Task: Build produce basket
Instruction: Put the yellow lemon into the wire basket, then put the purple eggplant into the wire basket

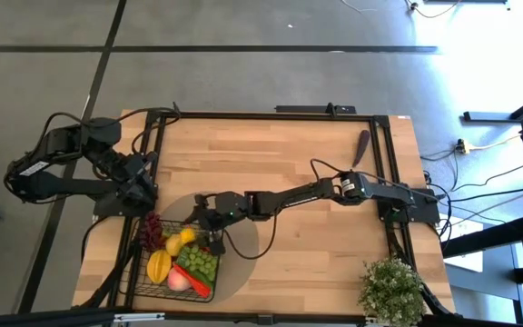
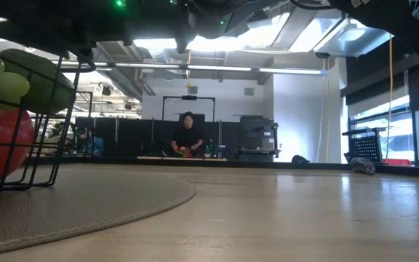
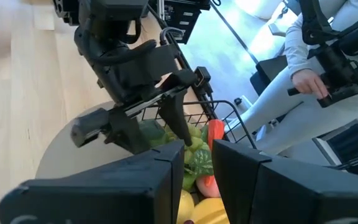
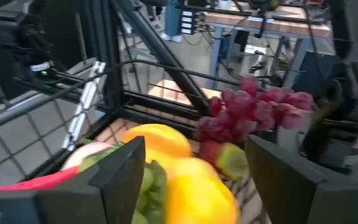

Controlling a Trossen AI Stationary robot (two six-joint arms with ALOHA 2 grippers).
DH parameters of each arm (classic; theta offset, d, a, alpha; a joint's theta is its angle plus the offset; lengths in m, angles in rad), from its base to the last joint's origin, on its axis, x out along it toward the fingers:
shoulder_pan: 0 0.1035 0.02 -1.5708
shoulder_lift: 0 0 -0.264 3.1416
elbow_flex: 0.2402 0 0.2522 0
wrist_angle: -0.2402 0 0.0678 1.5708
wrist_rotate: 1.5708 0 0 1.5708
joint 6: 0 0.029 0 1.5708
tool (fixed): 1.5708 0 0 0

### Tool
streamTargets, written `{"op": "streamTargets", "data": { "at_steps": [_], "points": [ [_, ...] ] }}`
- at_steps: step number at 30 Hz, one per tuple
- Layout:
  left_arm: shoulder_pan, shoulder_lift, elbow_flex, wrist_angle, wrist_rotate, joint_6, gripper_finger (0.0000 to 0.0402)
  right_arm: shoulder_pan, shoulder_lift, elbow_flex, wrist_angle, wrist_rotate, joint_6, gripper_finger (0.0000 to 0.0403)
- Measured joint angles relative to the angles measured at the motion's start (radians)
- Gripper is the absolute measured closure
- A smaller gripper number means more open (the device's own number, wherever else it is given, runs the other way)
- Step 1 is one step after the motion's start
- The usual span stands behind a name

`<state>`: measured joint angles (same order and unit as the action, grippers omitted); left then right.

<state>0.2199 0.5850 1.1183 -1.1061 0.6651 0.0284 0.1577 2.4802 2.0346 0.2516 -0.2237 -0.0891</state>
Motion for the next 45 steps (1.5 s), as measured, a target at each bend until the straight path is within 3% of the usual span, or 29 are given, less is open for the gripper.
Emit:
{"op": "streamTargets", "data": {
  "at_steps": [8,14,17,21,23,28,33,40,45],
  "points": [
    [0.000,0.000,0.000,0.000,-0.001,0.000,0.0331,0.002,-0.019,0.000,-0.003,-0.014,0.020,0.0142],
    [0.000,0.000,0.000,-0.001,-0.002,0.000,0.0331,-0.022,-0.146,0.023,-0.102,0.018,0.101,0.0145],
    [0.000,0.000,0.000,-0.001,-0.003,0.000,0.0331,-0.034,-0.195,0.069,-0.329,0.122,0.080,0.0145],
    [0.000,0.000,0.000,-0.001,-0.004,0.000,0.0331,-0.035,-0.229,0.228,-0.690,0.368,0.106,0.0145],
    [0.000,0.000,0.000,-0.002,-0.013,0.001,0.0331,-0.035,-0.236,0.321,-0.845,0.485,0.209,0.0145],
    [0.000,0.001,0.000,-0.008,-0.054,0.002,0.0331,-0.046,-0.319,0.273,-1.014,0.682,0.582,0.0145],
    [0.000,0.001,0.000,-0.007,-0.078,0.026,0.0331,-0.076,-0.389,0.277,-1.325,0.715,0.849,0.0145],
    [0.000,0.013,0.000,0.064,-0.275,0.027,0.0331,-0.144,-0.420,0.275,-1.795,0.698,1.178,0.0145],
    [0.000,0.030,0.000,0.153,-0.459,0.028,0.0331,-0.215,-0.426,0.220,-1.802,0.629,1.166,0.0144]
  ]
}}
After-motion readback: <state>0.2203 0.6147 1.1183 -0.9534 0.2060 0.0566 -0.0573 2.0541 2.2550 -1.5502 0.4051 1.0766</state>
